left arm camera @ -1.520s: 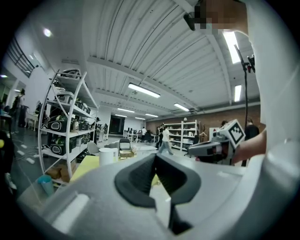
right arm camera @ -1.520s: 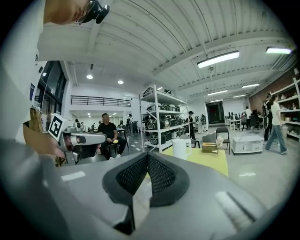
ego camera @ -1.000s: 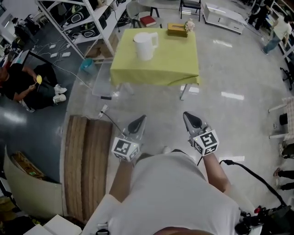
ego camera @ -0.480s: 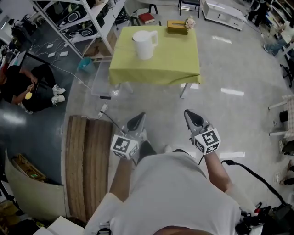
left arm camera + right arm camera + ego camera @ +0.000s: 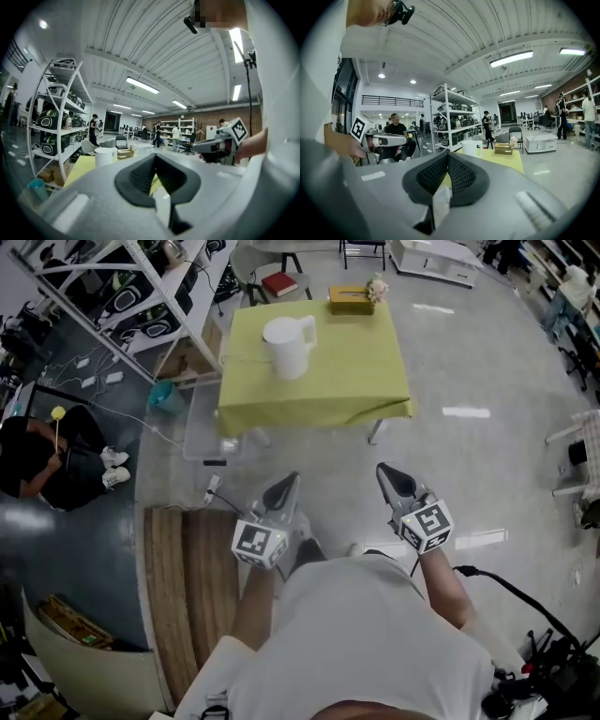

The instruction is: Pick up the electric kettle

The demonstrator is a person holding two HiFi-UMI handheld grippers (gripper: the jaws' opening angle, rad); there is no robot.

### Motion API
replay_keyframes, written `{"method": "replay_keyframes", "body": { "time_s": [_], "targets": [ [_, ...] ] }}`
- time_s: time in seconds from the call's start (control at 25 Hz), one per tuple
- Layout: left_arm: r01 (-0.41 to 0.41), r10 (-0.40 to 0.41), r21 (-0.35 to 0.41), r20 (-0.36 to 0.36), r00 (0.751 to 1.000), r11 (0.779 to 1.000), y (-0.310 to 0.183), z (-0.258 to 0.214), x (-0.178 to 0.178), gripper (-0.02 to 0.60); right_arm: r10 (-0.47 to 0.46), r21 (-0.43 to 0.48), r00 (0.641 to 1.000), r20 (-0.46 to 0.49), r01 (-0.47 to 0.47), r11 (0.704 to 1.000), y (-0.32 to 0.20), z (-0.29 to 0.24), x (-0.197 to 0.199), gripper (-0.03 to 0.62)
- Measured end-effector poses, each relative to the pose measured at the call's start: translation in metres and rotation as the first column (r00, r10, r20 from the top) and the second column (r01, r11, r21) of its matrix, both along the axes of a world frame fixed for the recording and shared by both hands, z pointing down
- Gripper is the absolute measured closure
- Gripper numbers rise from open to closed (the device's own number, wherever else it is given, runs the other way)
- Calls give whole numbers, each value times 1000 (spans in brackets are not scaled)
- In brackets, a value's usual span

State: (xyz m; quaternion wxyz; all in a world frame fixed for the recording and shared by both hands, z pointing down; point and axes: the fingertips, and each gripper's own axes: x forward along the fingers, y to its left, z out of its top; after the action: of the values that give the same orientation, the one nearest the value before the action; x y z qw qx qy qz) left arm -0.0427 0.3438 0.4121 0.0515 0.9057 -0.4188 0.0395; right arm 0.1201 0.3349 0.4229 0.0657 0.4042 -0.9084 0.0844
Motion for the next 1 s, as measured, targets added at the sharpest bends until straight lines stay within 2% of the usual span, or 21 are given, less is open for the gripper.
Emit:
{"method": "replay_keyframes", "body": {
  "time_s": [0.52, 1.0],
  "targets": [
    [-88, 87, -32, -4, 996, 996, -89, -2, -43, 583, 52, -3, 998, -21, -52, 999, -71, -8, -54, 589],
    [-168, 168, -21, -15, 986, 986, -151, 0, -84, 583, 130, -4, 990, -48, -131, 991, -124, -6, -99, 589]
  ]
}}
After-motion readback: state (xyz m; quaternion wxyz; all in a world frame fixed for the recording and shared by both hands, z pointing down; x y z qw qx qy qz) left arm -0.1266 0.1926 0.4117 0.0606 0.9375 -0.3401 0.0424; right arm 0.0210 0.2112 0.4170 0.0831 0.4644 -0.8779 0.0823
